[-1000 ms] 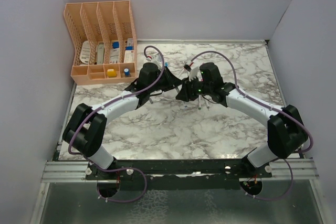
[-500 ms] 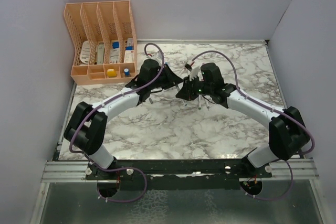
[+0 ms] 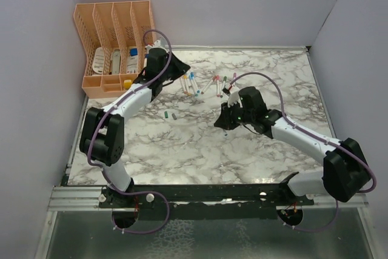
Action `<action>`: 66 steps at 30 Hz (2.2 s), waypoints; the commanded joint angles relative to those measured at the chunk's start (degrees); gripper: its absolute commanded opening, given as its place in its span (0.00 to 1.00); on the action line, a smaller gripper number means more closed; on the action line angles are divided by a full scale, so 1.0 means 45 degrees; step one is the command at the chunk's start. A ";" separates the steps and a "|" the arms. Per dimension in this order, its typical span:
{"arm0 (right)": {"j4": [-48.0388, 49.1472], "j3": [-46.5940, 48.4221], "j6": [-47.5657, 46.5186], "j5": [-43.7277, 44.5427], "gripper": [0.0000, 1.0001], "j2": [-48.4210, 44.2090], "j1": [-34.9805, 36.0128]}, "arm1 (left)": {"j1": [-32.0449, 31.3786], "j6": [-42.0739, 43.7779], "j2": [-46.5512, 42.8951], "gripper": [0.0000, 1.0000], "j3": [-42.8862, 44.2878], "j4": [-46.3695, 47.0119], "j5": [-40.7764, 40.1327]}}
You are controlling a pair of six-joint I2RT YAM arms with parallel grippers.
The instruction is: Open the pen caps
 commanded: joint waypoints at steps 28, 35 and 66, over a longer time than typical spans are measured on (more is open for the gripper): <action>-0.1806 0.3368 -0.0289 0.5758 0.01 0.3399 -0.4033 | -0.2276 0.3776 0.2269 0.00 -0.0468 -0.5654 -0.4005; -0.1706 0.3414 -0.0241 0.5675 0.02 0.3806 -0.4084 | -0.2091 0.3776 0.2472 0.00 -0.0701 -0.5671 -0.4049; -0.1162 0.3176 -0.0054 0.4824 0.01 0.5780 -0.4103 | -0.1281 0.4049 0.0180 0.40 -0.0153 -0.6366 -0.3857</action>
